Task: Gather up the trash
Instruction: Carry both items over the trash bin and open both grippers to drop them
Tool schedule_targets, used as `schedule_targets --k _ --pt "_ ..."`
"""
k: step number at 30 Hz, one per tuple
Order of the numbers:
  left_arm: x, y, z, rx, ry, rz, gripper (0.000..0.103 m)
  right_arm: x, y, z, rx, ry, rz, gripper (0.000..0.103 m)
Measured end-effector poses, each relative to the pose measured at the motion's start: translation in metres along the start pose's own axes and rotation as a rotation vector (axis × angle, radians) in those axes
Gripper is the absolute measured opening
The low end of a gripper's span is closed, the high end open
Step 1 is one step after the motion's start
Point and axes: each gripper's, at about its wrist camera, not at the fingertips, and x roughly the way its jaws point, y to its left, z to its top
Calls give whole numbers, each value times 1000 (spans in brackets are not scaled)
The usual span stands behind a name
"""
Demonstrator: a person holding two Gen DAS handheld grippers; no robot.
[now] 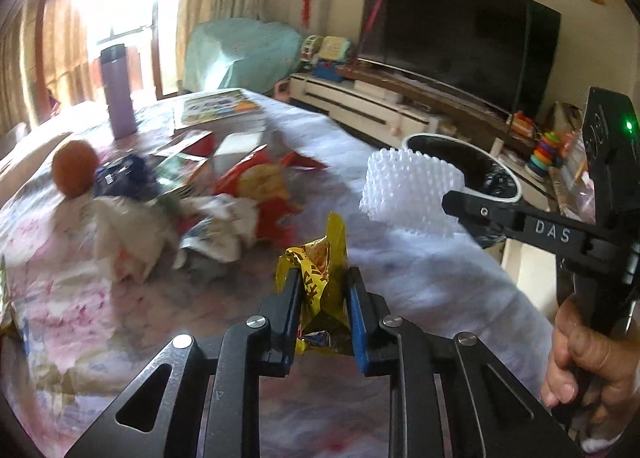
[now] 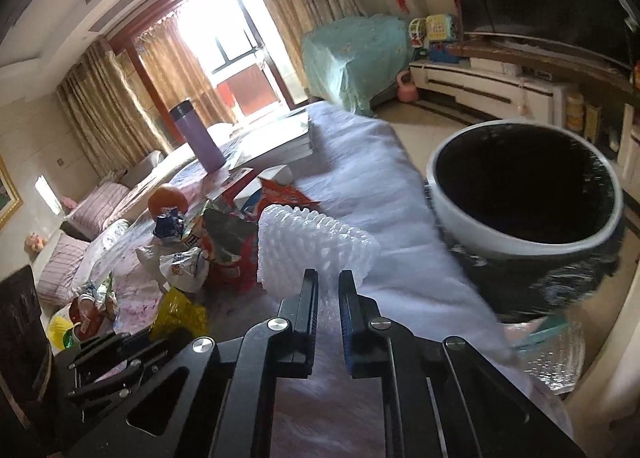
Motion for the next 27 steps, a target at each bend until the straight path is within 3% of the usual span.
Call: schedule_targets --k 14,27 --pt "44 -34 40 77 19 -77 20 -44 -51 14 53 -72 -105 10" --pt "96 -70 85 118 28 -132 20 -57 -97 34 97 -104 -187 10"
